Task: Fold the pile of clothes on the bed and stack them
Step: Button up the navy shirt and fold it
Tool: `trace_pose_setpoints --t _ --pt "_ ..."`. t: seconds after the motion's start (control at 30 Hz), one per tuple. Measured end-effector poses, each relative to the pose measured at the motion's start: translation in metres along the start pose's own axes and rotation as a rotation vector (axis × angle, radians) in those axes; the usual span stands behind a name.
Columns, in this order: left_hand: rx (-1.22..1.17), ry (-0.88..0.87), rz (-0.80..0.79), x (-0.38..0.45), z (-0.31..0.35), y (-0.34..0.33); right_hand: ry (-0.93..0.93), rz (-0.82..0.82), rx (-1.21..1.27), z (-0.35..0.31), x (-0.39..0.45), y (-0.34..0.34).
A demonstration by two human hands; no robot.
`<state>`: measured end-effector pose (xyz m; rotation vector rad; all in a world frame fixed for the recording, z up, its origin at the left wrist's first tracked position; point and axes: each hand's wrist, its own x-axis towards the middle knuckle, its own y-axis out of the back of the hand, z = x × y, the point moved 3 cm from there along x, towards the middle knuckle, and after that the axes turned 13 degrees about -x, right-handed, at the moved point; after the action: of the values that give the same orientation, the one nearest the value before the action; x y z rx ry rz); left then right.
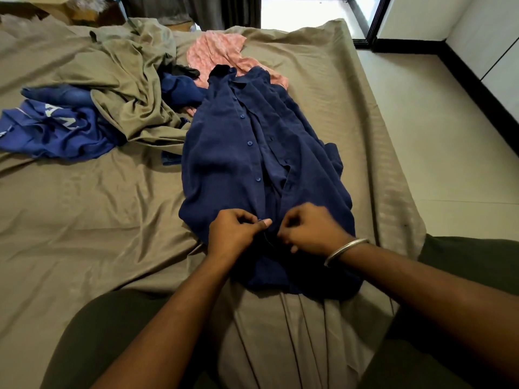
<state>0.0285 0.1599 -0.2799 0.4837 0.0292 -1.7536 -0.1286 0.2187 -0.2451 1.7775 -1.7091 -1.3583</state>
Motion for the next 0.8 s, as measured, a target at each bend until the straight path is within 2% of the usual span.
trace_pose_setpoints --t 0.07,0.1,0.17,0.23,0.3,0.37,0.5,0.6,0.8 --pt "0.002 -0.006 0.010 0.000 0.000 0.000 0.063 0.349 -0.134 0.006 0.006 0.034" --pt "-0.002 -0.005 0.011 0.000 0.000 -0.001 0.120 0.423 -0.127 0.009 0.009 0.046" --pt "-0.022 0.003 0.017 0.000 0.000 -0.002 0.286 0.379 -0.129 0.013 0.011 0.058" --pt "-0.037 0.013 0.011 0.001 -0.002 -0.003 0.439 0.207 -0.212 0.011 0.012 0.053" --pt "-0.074 0.022 -0.010 0.003 -0.005 -0.004 0.529 0.084 -0.323 0.008 0.015 0.041" --pt "-0.150 0.037 -0.024 0.006 -0.007 -0.003 0.583 0.052 -0.438 0.004 0.020 0.032" --pt "-0.255 0.081 -0.106 0.003 -0.004 -0.004 0.673 0.080 -0.698 -0.003 0.025 0.024" --pt "-0.278 0.067 -0.141 0.001 -0.002 -0.005 0.672 0.132 -0.774 -0.001 0.029 0.026" --pt "-0.336 0.040 -0.095 0.000 0.003 -0.004 0.729 0.353 -0.567 0.005 0.027 0.051"
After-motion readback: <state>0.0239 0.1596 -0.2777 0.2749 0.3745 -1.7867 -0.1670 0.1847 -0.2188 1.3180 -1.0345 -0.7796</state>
